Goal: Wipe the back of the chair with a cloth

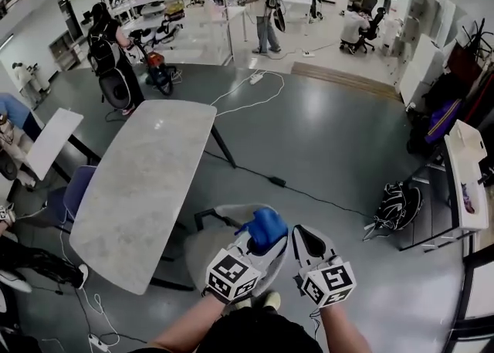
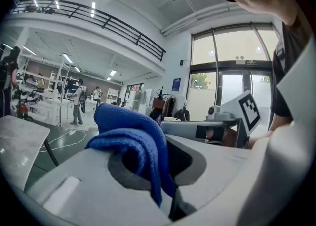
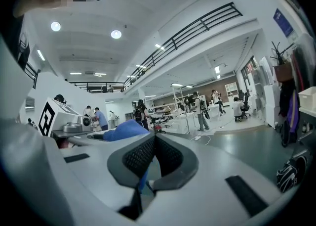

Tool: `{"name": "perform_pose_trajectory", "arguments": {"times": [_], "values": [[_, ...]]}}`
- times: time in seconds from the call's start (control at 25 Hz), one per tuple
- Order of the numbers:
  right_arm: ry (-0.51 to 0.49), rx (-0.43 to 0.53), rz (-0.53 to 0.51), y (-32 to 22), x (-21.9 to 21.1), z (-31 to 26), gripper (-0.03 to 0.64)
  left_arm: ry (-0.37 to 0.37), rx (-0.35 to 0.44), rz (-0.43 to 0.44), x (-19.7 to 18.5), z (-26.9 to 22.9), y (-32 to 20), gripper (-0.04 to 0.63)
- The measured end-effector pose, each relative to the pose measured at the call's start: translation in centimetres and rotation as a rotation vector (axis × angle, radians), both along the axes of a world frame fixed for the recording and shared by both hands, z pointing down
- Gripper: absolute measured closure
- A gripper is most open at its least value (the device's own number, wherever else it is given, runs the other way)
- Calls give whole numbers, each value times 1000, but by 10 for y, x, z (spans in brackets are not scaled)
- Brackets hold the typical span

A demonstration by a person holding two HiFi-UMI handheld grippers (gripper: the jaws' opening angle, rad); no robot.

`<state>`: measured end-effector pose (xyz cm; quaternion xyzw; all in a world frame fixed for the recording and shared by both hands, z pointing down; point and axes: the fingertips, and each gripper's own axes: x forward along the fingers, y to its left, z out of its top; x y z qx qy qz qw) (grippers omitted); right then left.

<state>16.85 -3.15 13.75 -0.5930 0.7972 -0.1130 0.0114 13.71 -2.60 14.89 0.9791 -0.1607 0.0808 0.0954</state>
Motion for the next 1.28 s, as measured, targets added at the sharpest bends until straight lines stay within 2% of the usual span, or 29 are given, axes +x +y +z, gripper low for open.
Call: {"name": "perform_pose_trajectory", "arguments": {"times": [0.36, 0.52, 1.28], "values": [[28, 51, -49, -4, -5, -45, 604, 67, 88, -54, -19, -57, -8, 535], [35, 80, -68, -4, -10, -56, 604, 75, 120, -60, -20, -65, -9, 535], [22, 86, -93, -7, -25, -59, 604, 66, 112, -76, -31, -64, -12, 535]]}}
